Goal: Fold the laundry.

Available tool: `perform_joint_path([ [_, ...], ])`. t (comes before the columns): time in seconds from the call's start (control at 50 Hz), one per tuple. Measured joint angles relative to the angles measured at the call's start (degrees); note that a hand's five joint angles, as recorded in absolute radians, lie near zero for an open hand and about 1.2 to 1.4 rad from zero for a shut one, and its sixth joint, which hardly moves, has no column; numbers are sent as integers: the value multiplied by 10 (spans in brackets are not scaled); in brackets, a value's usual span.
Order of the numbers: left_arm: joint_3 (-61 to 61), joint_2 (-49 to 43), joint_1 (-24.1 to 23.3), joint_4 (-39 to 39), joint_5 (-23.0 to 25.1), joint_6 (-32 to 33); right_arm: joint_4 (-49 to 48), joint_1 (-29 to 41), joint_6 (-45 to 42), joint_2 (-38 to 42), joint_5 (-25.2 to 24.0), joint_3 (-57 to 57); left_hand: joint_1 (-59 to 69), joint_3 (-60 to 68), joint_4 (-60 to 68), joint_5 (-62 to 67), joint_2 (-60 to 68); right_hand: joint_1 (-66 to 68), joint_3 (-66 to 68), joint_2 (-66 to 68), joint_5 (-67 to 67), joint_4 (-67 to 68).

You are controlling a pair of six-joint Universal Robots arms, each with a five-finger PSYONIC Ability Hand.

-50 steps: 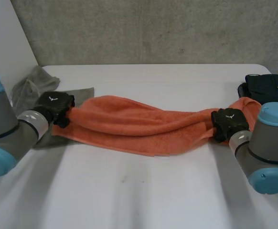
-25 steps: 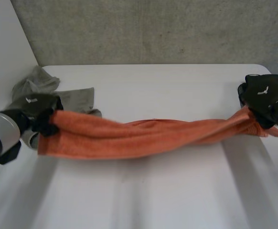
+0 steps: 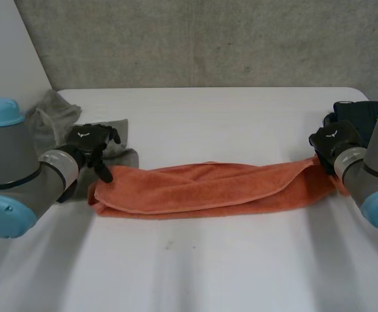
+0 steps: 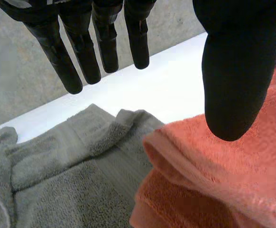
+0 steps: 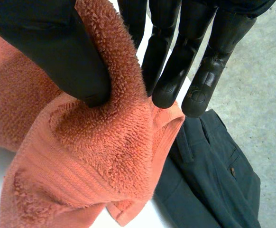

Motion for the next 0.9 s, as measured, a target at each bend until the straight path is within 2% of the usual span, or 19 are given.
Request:
perform_joint_path([
  [0.16, -164, 144, -2, 50, 29, 24, -7, 6, 33, -18, 0, 38, 1, 0, 1, 4, 1, 0, 0, 0, 3, 0],
  [0.24, -253, 200, -3, 89, 61, 68, -7, 10, 40, -20, -1, 47, 2, 1, 11, 17, 8, 0, 0, 0, 4, 0],
  [0.32, -303, 217, -8, 117, 80, 128, -7, 15, 41, -20, -1, 51, 2, 1, 14, 21, 9, 0, 0, 0, 4, 0],
  [0.42, -315, 191, -13, 138, 85, 195, -7, 18, 41, -21, -2, 59, 2, 1, 14, 21, 9, 0, 0, 0, 4, 0],
  [0.54, -291, 130, -14, 154, 81, 234, -8, 19, 41, -28, -3, 75, 2, 1, 14, 21, 9, 0, 0, 0, 4, 0],
  [0.76, -231, 43, -15, 167, 48, 243, -9, 14, 41, -38, -5, 100, 6, 9, 21, 26, 16, 0, 0, 0, 4, 0],
  [0.9, -201, 9, -15, 183, 32, 242, -14, 11, 40, -38, -6, 112, 107, 97, 107, 108, 102, 0, 0, 0, 4, 0],
])
